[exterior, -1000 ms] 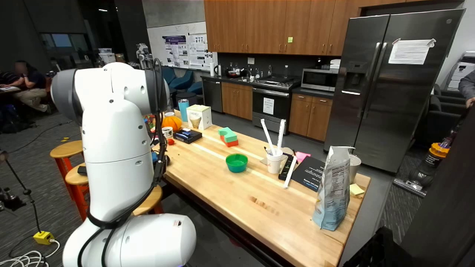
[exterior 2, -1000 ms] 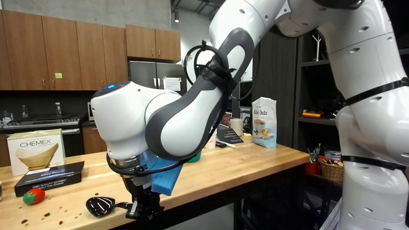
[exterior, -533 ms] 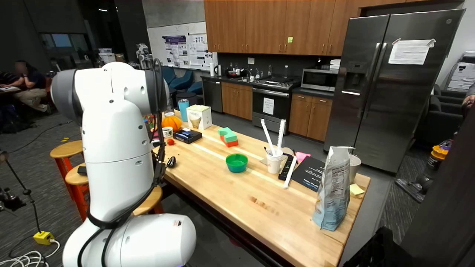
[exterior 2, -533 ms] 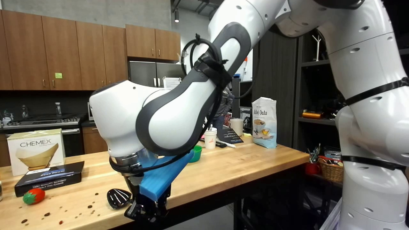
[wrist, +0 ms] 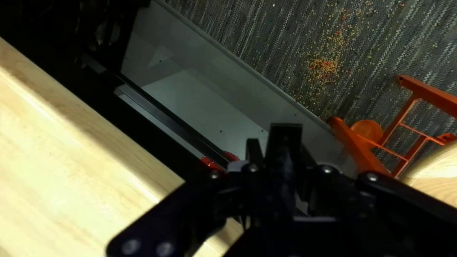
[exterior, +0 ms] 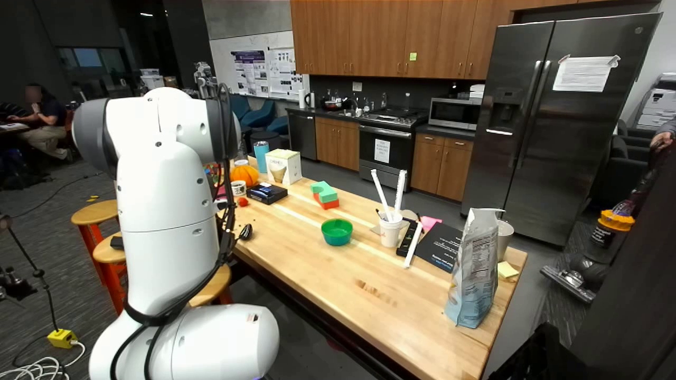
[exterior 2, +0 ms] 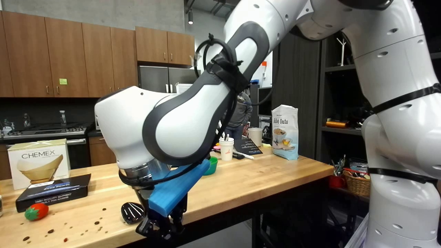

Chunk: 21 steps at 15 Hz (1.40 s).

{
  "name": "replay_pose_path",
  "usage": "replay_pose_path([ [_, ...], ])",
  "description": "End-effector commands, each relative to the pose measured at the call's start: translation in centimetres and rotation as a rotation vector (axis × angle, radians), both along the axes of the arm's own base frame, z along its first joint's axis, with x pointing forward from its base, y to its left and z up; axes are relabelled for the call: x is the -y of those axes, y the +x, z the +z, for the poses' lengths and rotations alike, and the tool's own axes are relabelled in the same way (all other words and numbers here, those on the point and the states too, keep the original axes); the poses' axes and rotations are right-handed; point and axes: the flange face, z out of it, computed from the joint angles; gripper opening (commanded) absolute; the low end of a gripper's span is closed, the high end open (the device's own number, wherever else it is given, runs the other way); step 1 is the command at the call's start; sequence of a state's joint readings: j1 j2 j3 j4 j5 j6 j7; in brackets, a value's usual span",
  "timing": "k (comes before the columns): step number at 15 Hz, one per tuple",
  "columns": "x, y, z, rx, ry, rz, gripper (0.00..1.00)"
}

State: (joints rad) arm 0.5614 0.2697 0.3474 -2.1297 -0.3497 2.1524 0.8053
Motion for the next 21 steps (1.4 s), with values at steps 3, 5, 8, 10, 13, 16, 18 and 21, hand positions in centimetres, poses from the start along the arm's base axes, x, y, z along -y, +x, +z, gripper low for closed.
replay_pose_path([
  [3,-0.6,-0.9,0.4,-0.064,0.053,0.122,0.06],
  [5,-0.7,-0.5,0.2,-0.039,0.031,0.082,0.24],
  [8,-1.0,-0.9,0.2,-0.05,0.037,0.111,0.24],
  [10,-1.0,-0.8,0.2,-0.051,0.037,0.116,0.24],
  [13,-1.1,-0.8,0.1,-0.004,0.029,0.086,0.06],
  [16,-1.4,-0.4,0.0,0.115,0.037,0.035,0.06],
  [18,-1.5,-0.2,-0.3,0.187,0.033,0.004,0.06],
  [21,-1.8,-0.1,-0.8,0.271,0.019,-0.066,0.06],
])
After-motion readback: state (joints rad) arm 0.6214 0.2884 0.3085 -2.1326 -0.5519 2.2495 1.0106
